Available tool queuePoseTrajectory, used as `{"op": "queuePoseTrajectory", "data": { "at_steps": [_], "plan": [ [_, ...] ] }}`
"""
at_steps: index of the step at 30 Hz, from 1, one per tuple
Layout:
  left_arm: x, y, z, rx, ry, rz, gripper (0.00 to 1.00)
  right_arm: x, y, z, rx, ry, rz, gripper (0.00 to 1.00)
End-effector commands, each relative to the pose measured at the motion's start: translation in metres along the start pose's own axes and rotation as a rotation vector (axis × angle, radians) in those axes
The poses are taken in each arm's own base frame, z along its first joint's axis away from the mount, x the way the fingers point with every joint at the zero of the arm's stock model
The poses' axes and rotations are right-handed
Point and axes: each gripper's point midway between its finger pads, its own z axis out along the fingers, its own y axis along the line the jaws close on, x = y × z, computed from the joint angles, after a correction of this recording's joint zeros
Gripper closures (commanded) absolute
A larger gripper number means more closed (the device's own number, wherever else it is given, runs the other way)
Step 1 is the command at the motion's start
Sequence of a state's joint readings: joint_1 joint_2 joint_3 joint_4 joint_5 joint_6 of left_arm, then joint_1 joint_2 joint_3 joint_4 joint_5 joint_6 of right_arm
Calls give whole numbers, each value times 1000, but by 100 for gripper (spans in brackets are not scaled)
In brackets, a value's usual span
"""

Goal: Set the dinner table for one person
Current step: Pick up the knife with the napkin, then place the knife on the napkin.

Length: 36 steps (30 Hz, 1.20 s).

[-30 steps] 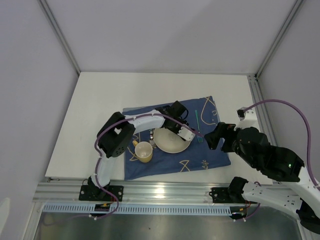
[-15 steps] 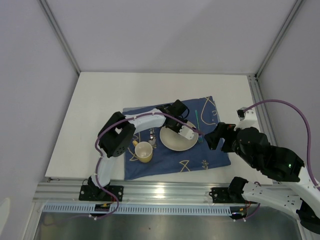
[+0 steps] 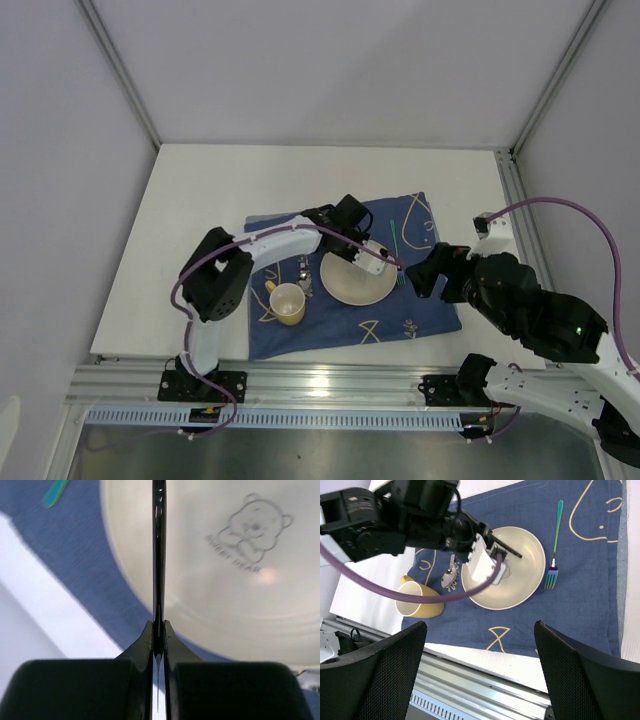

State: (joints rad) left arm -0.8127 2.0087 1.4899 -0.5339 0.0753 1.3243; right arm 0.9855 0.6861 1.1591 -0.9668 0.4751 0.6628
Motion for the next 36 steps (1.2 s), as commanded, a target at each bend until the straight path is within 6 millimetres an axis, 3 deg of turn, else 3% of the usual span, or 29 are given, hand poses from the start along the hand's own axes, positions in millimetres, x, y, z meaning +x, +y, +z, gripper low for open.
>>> {"op": "queuePoseTrajectory", "data": {
  "at_steps": [1, 4, 5, 6, 7, 8, 10, 12, 13, 16, 18, 19, 20, 22, 23, 24, 26, 30, 31, 33, 34, 36],
  "plan": [
    [-3, 61, -67, -241, -27, -70, 100, -18, 16, -9, -67, -43, 42, 8],
    [7, 90, -100, -380, -17, -191, 100, -21, 20, -10, -83, -48, 41, 8],
    [19, 100, -110, -451, 2, -321, 100, -22, 21, -10, -90, -53, 45, 8],
    [23, 130, -131, -623, -10, -397, 99, -22, 22, -10, -94, -53, 46, 8],
    [46, 142, -152, -767, 90, -496, 99, -23, 23, -10, -98, -53, 44, 8],
    [52, 153, -168, -846, 86, -566, 100, -24, 25, -10, -105, -56, 47, 9],
    [56, 147, -173, -809, 85, -624, 99, -25, 26, -10, -109, -60, 47, 9],
    [66, 156, -191, -881, 70, -767, 100, -26, 28, -10, -119, -64, 50, 9],
    [83, 151, -192, -923, 134, -871, 100, -26, 29, -9, -122, -66, 49, 9],
    [93, 155, -208, -991, 162, -994, 99, -26, 31, -7, -134, -75, 54, 9],
    [108, 143, -214, -1040, 217, -1146, 99, -26, 34, -5, -144, -80, 58, 9],
    [107, 155, -239, -1089, 189, -1214, 100, -27, 34, -5, -147, -83, 58, 9],
    [118, 132, -222, -1030, 267, -1323, 99, -27, 36, -3, -149, -85, 53, 9],
    [126, 112, -221, -962, 297, -1532, 100, -27, 39, -1, -155, -86, 43, 9],
    [127, 127, -239, -1033, 216, -1620, 100, -28, 39, -1, -158, -88, 44, 9],
    [130, 95, -212, -861, 329, -1669, 99, -28, 40, 0, -156, -86, 33, 9],
    [137, 94, -224, -866, 266, -1860, 99, -28, 40, 1, -154, -88, 24, 9],
    [146, 63, -226, -700, 278, -2056, 100, -30, 42, 3, -157, -95, 15, 9],
    [136, 59, -223, -602, 224, -2100, 100, -30, 42, 3, -157, -97, 14, 9],
    [140, 43, -217, -502, 212, -2168, 100, -31, 44, 5, -164, -102, 15, 9],
    [131, 46, -221, -448, 136, -2182, 100, -32, 46, 6, -168, -107, 18, 9],
    [129, 31, -210, -360, 122, -2194, 100, -31, 47, 7, -174, -107, 19, 9]
  ]
}}
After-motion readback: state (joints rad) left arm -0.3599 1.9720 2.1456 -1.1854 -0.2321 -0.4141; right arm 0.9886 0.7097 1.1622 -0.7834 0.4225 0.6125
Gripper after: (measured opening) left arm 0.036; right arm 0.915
